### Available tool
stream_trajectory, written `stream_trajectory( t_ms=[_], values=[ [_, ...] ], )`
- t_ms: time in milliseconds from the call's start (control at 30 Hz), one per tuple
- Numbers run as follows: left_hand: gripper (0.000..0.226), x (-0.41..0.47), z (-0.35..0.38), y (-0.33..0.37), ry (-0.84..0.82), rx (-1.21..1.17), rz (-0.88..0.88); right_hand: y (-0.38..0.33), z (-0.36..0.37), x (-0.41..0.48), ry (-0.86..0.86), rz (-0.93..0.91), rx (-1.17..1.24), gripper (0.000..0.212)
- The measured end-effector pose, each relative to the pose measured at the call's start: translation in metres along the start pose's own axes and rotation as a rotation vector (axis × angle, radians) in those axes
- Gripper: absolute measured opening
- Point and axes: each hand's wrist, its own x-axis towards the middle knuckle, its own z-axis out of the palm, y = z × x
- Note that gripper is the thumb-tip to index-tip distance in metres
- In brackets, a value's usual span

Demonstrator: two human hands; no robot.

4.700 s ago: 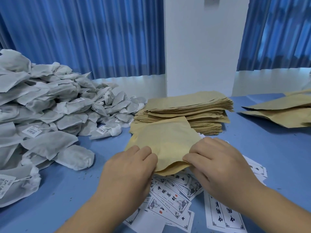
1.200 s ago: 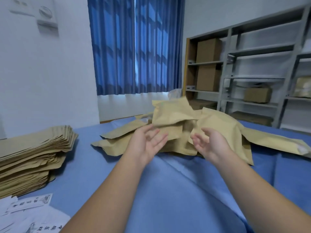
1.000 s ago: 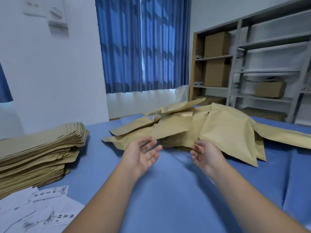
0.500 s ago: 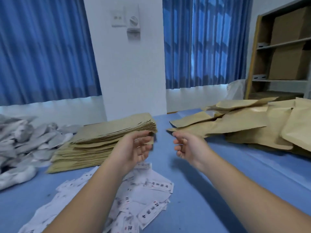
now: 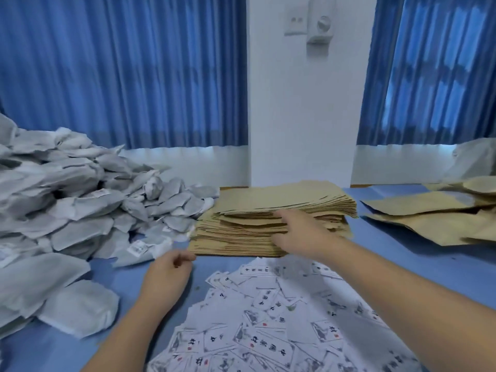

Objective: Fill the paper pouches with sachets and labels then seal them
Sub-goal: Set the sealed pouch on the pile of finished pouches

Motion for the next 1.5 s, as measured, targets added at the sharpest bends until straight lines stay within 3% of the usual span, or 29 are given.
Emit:
stream_trajectory(
  t_ms=[67,133,400,500,600,700,800,1033,1133,1200,1367,1500],
  values=[
    [0.024,0.005,0.000,-0.009,0.021,0.043,-0.003,-0.009,0.009,0.020,0.006,-0.180,-0.427,0.057],
    [0.024,0.010,0.004,-0.012,0.035,0.064,-0.005,-0.018,0.015,0.043,-0.018,-0.252,-0.602,0.059],
    [0.021,0.013,0.009,-0.015,-0.027,0.100,-0.026,-0.042,0.034,0.116,-0.130,-0.064,-0.404,0.076],
    [0.022,0.011,0.009,-0.014,-0.030,0.088,-0.039,-0.041,0.048,0.122,-0.219,0.031,-0.308,0.054],
    [0.021,0.011,0.008,-0.013,-0.031,0.075,-0.035,-0.042,0.066,0.117,-0.071,-0.058,-0.502,0.030],
    [0.022,0.010,0.007,-0.012,-0.036,0.086,-0.034,-0.044,0.072,0.108,0.140,-0.183,-0.779,0.029],
    [0.022,0.009,0.007,-0.011,-0.042,0.082,-0.035,-0.043,0.069,0.097,0.217,-0.195,-0.837,0.030],
    [0.023,0.007,0.008,-0.009,-0.026,0.103,0.002,-0.029,0.056,0.054,0.473,-0.191,-0.341,0.027],
    [0.022,0.007,0.008,-0.005,0.021,-0.036,0.049,-0.014,0.048,0.023,0.602,-0.256,-0.075,0.020],
    [0.021,0.007,0.010,0.001,0.051,-0.202,0.004,-0.004,0.041,0.009,0.643,-0.294,0.140,0.020],
    [0.014,0.008,0.009,0.021,0.002,-1.102,-0.372,0.008,0.028,-0.019,0.597,-0.283,0.644,0.043],
    [0.028,0.006,-0.003,0.021,-0.072,-1.318,-0.466,0.015,0.021,-0.030,0.405,-0.216,1.001,0.045]
  ],
)
